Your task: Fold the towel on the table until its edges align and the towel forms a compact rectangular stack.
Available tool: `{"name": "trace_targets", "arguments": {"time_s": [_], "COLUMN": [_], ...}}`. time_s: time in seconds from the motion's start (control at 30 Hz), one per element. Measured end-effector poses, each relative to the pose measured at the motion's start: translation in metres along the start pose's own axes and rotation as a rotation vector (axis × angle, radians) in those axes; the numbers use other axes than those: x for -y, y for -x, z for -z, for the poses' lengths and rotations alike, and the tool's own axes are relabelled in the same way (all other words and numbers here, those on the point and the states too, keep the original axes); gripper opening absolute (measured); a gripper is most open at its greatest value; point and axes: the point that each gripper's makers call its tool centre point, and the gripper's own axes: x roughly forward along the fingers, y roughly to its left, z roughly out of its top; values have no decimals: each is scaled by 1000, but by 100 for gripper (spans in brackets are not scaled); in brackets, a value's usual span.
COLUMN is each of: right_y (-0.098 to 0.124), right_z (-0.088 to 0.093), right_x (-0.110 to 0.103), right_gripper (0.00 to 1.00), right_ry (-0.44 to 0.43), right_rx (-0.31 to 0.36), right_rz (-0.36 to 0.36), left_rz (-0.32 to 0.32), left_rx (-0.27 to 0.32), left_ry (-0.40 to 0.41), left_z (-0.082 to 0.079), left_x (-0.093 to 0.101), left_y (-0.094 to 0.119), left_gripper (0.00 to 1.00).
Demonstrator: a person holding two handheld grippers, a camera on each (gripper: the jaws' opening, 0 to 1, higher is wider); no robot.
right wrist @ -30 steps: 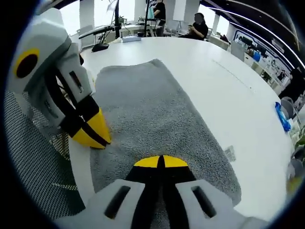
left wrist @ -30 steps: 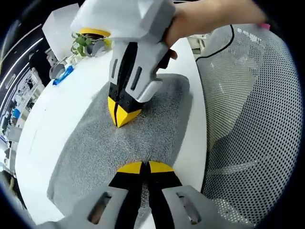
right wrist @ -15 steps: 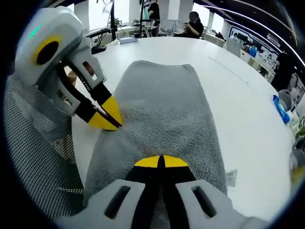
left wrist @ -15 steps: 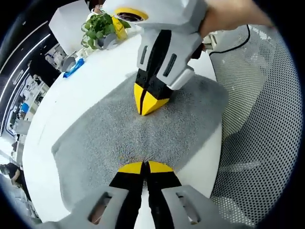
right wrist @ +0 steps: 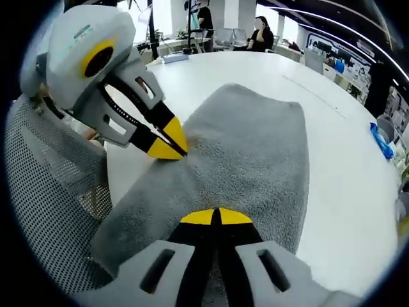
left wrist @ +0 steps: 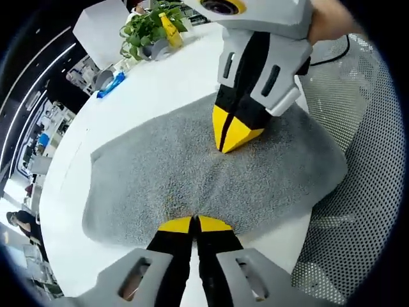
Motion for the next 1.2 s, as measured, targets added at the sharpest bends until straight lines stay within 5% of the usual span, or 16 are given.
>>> {"name": "trace_targets", "arguments": {"time_s": [0.37, 0.47, 0.53, 0.57, 0.63, 0.7, 0.77, 0.8, 0.83, 0.87, 0.97, 1.2], "right_y": [1, 6, 12, 16, 23, 23, 16, 13, 10, 5, 5, 7], "right_z": [-1, -11, -19, -23, -27, -22, -10, -5, -1, 4, 0, 3], "right_x": [-4, -6, 9, 16, 26, 28, 22, 20, 19, 19, 19, 20], "right_gripper": [0, 0, 0, 0, 0, 0, 0, 0, 0, 0, 0, 0], "right_ry": [-30, -177, -198, -171, -165, -170, -188, -176, -137, -84, -70, -132], "right_rx": [37, 111, 161, 192, 225, 215, 166, 134, 108, 79, 99, 138], "right_rz": [-11, -63, -13, 19, 65, 61, 34, 27, 28, 40, 41, -2], "left_rz": [-21, -25, -19, 8, 155, 347, 356, 316, 297, 305, 329, 297], "left_rx": [7, -3, 23, 73, 236, 308, 157, 85, 92, 197, 155, 147], "left_ry": [17, -36, 27, 68, 176, 257, 174, 36, -60, -106, 136, 70], "left_z": [3, 1, -6, -15, -45, -63, -43, -29, -28, -42, -34, -30], "left_x": [-4, -3, -1, 2, 23, 56, 69, 69, 71, 71, 67, 61], "left_y": [1, 5, 11, 13, 22, 30, 19, 11, 7, 11, 12, 10], "left_gripper": [2, 2, 3, 3, 3, 4, 5, 4, 4, 4, 4, 1]}}
